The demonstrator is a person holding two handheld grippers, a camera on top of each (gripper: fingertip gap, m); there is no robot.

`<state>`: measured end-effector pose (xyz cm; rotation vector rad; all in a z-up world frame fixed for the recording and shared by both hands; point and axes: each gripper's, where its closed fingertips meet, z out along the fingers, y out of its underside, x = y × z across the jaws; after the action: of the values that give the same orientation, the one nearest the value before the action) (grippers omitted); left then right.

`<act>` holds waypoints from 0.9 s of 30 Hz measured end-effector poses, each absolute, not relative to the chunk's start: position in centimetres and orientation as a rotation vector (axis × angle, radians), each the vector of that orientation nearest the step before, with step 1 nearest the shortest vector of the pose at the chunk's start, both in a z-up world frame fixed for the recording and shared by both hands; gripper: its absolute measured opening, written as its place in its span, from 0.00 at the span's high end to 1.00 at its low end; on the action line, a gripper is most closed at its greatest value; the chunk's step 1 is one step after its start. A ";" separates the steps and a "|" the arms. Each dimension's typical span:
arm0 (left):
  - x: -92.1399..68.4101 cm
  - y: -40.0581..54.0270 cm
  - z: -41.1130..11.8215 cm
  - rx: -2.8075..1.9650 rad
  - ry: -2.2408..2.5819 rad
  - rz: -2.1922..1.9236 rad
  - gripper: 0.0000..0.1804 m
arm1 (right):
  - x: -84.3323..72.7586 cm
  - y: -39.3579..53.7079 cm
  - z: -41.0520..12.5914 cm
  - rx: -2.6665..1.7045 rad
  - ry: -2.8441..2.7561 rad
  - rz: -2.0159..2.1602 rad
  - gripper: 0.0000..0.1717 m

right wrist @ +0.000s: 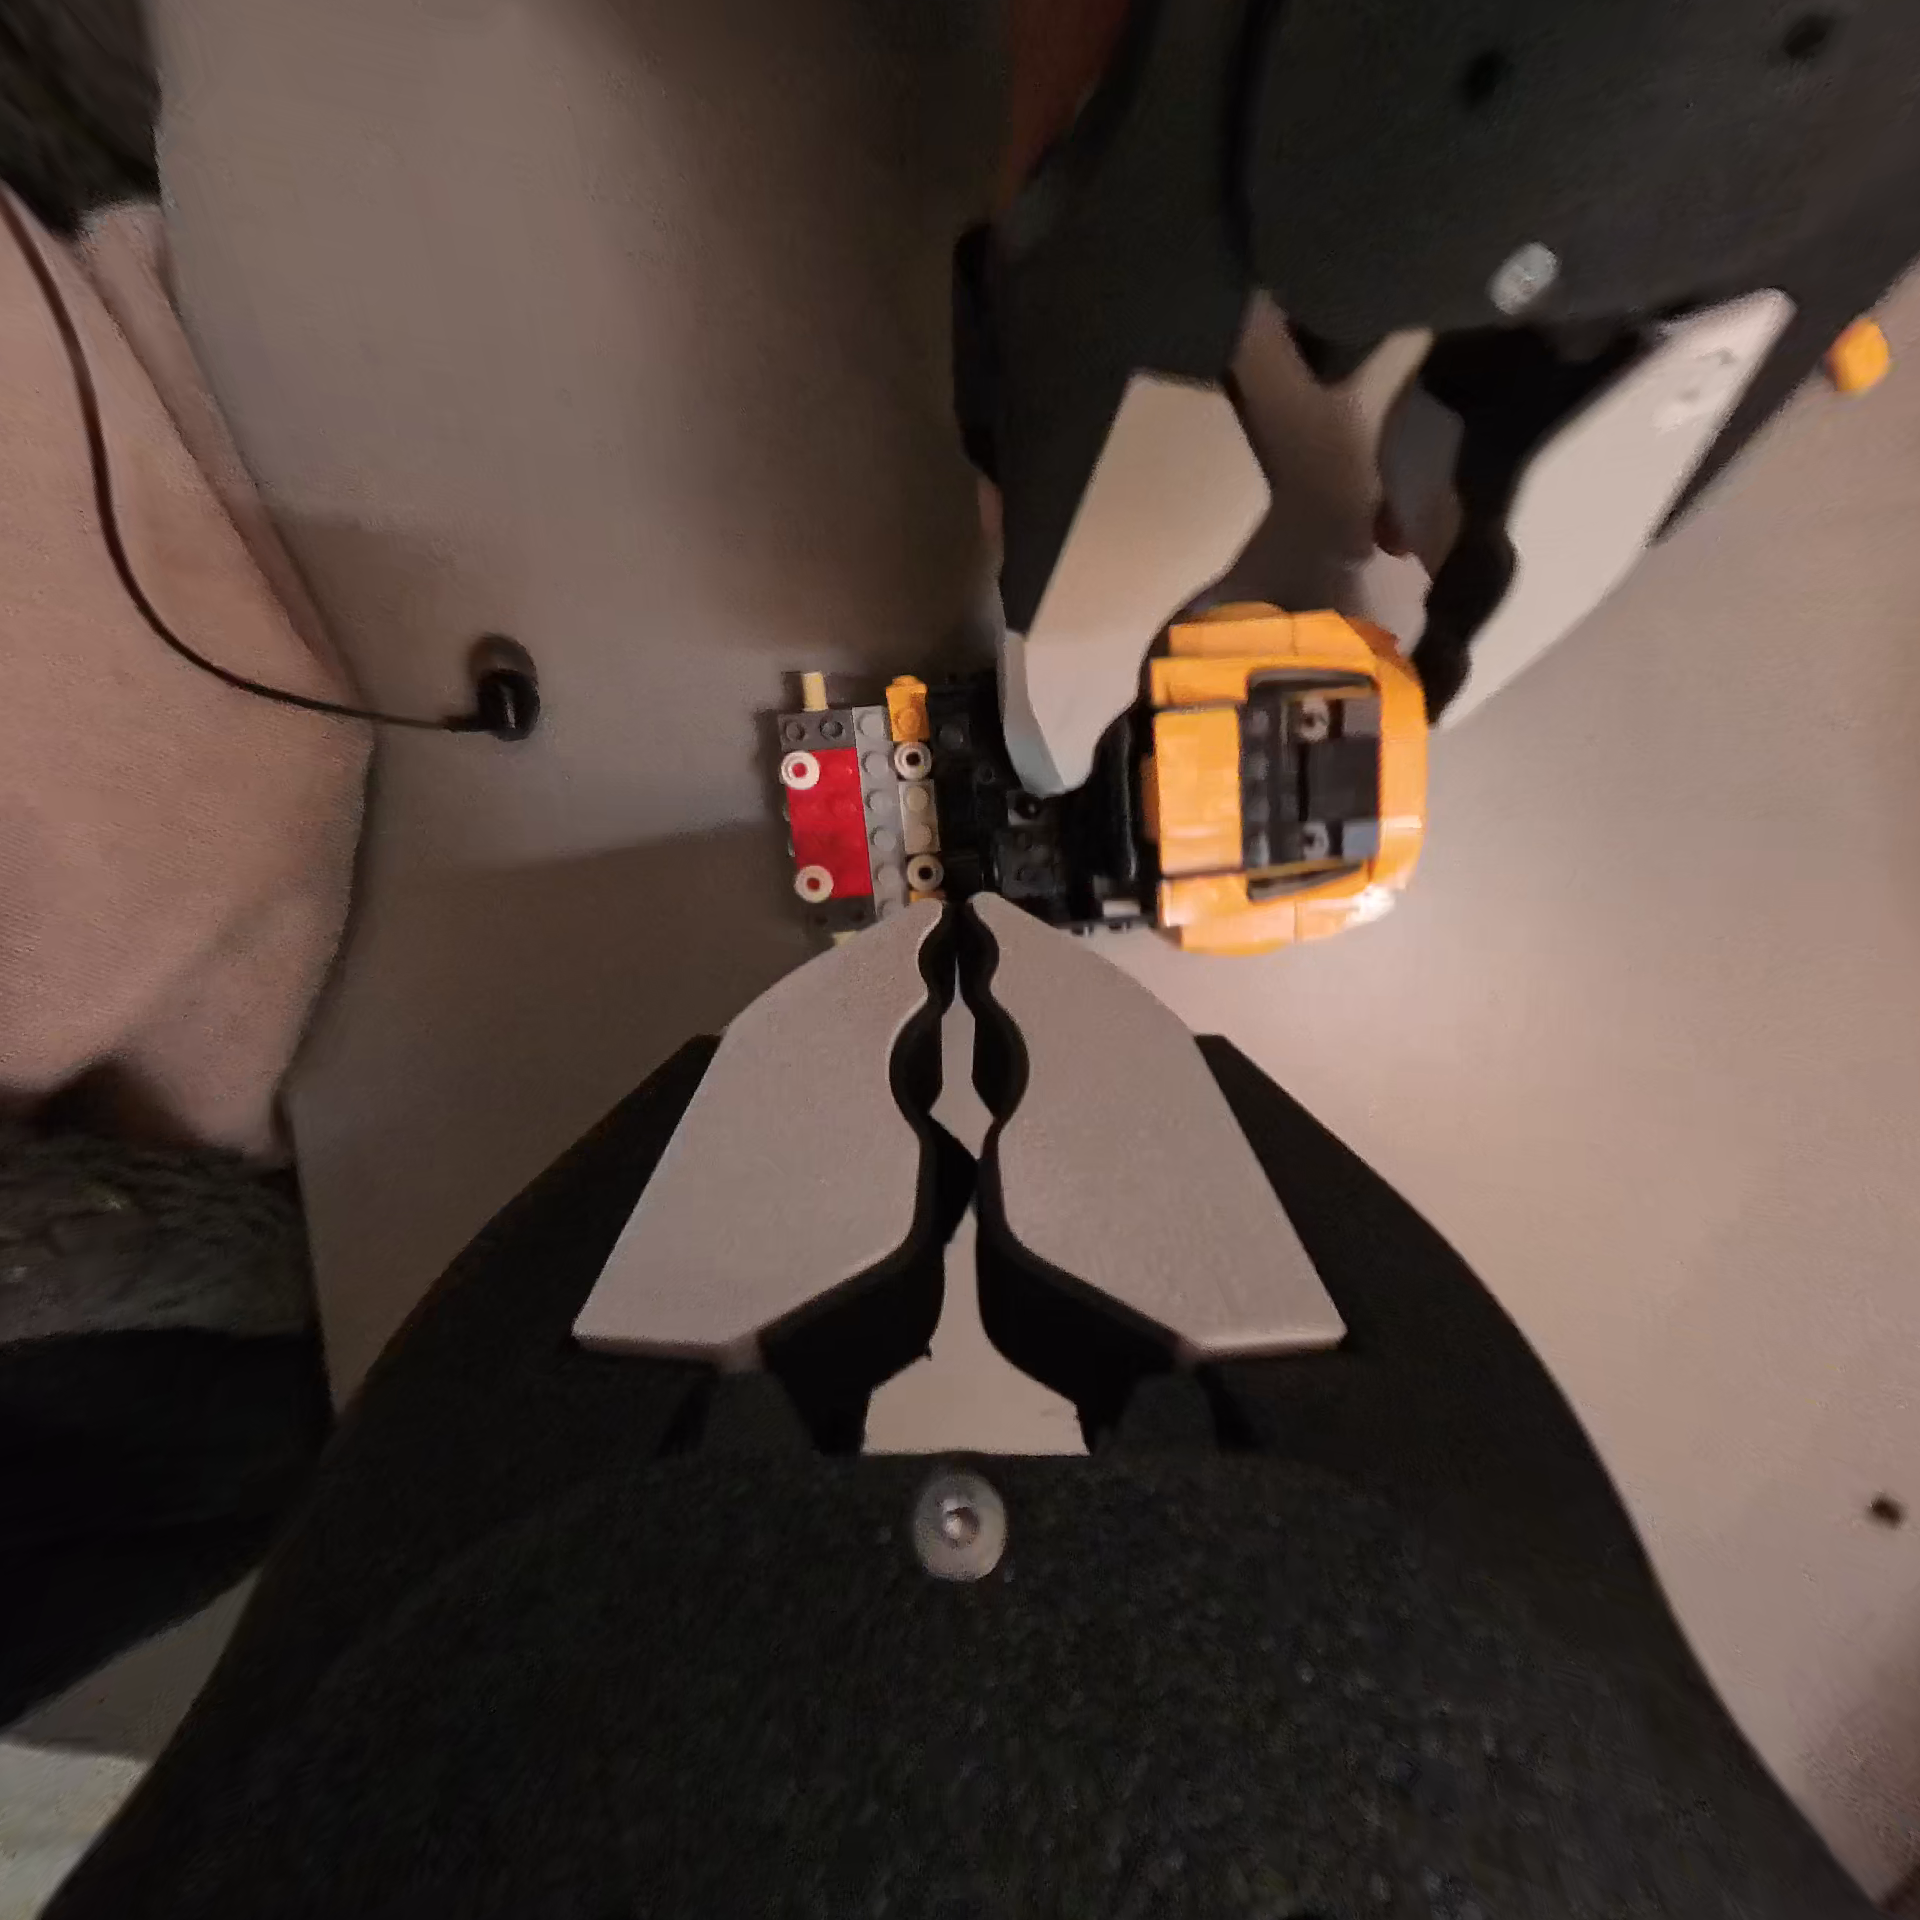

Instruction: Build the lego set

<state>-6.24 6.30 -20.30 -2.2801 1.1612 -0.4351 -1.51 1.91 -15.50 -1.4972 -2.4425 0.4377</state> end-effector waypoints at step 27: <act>-6.1 6.5 -20.3 -2.357 1.020 -0.363 0.54 | 0.2 3.0 -18.1 -1.976 -1.865 0.584 0.97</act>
<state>-6.13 6.50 -20.32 -2.3570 1.0201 -0.3632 0.20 2.99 -18.14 -1.9756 -1.8655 0.5839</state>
